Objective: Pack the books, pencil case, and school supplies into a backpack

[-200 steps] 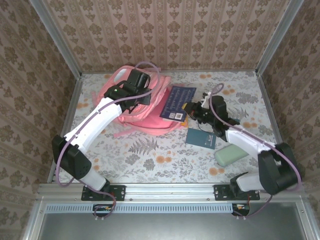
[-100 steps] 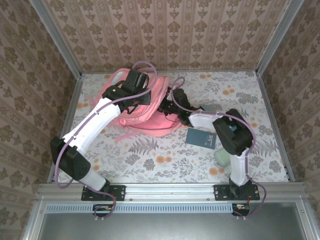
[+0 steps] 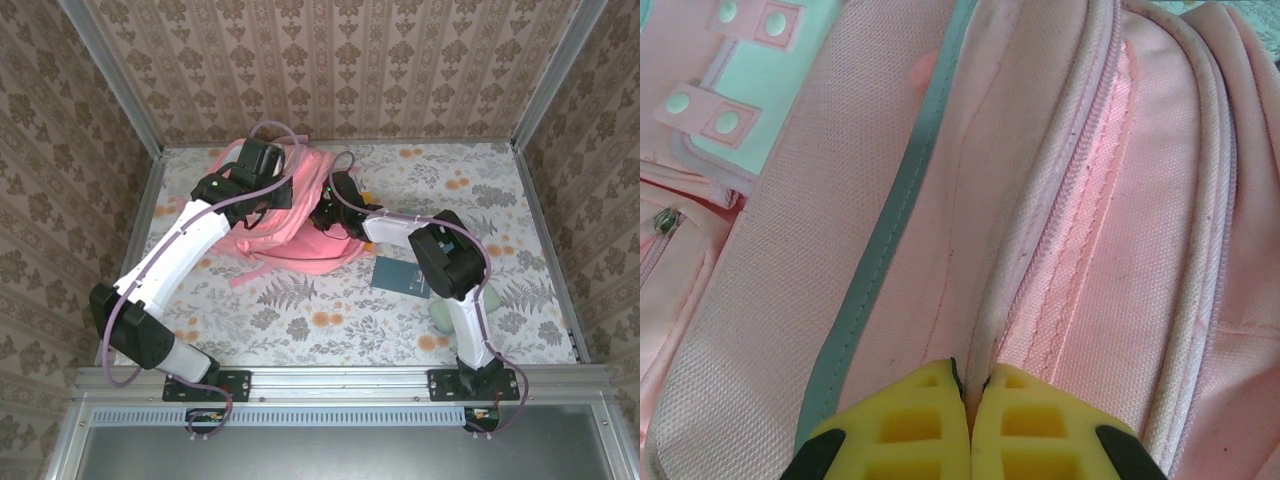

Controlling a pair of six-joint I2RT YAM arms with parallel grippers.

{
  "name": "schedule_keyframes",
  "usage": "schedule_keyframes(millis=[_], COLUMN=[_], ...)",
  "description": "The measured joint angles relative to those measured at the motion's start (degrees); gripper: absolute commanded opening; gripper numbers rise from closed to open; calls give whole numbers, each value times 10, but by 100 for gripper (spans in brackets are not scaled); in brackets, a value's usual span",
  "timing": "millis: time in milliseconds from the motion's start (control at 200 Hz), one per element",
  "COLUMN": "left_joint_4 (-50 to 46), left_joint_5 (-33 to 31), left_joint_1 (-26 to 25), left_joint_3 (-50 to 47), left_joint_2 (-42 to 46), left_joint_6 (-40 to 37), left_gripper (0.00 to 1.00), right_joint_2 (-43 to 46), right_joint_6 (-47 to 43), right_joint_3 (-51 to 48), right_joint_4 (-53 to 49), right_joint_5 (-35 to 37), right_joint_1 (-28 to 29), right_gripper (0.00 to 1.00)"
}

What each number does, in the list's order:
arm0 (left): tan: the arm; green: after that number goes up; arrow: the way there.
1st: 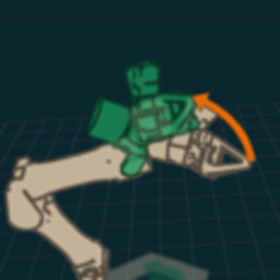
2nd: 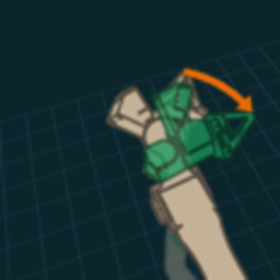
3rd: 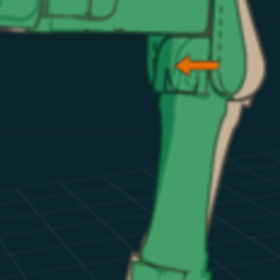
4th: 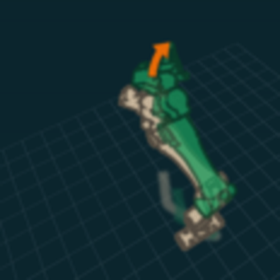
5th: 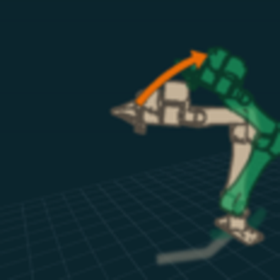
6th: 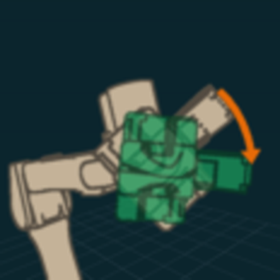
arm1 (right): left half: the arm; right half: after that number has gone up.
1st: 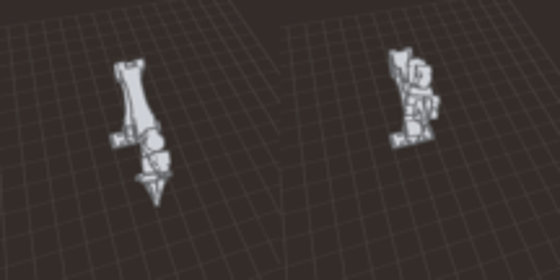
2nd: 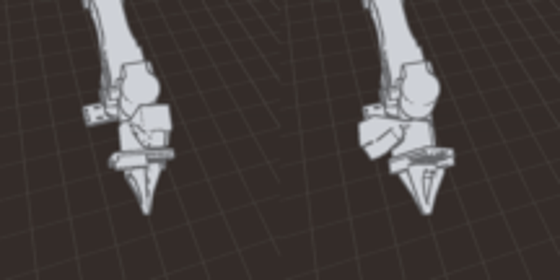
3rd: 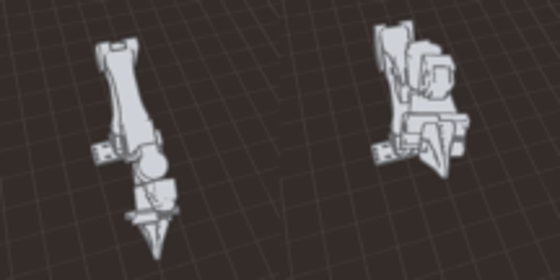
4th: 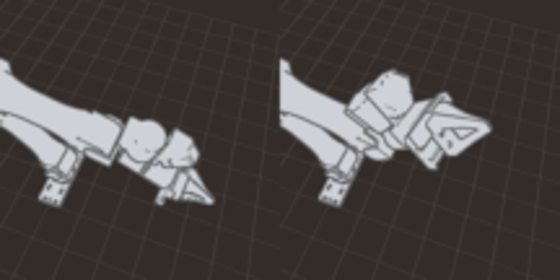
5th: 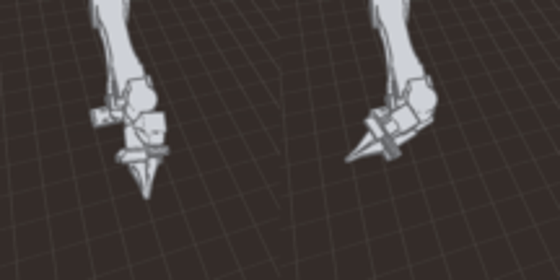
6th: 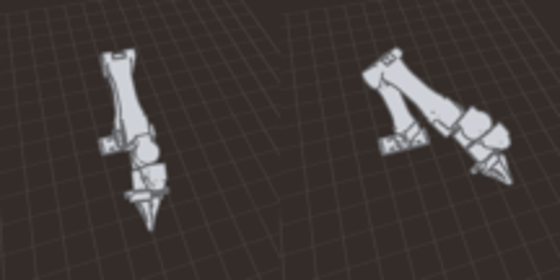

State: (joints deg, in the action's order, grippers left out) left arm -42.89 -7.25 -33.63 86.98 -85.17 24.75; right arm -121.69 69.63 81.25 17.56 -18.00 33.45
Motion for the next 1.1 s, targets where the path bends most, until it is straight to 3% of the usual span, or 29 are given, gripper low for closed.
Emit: schedule_keyframes(millis=[150,355,525,570,665,1100], left_joint_4=[0,-2,-10,-14,-19,-20], left_joint_5=[2,-21,-50,-54,-61,-45], left_joint_1=[16,42,59,63,66,67], left_joint_3=[-14,-30,-43,-46,-49,-58], left_joint_2=[7,14,31,36,44,37], left_joint_6=[2,2,2,2,1,-57], left_gripper=[0,0,0,0,0,0], right_joint_2=[78,198,261,268,268,108], right_joint_6=[-44,-122,-194,-216,-251,-315], right_joint_3=[-43,-110,-138,-139,-143,-97], right_joint_4=[-50,-123,-196,-214,-241,-315], right_joint_5=[-2,14,44,54,66,77], right_joint_1=[-6,-11,-22,-29,-49,-59], right_gripper=[69,61,49,41,26,27])
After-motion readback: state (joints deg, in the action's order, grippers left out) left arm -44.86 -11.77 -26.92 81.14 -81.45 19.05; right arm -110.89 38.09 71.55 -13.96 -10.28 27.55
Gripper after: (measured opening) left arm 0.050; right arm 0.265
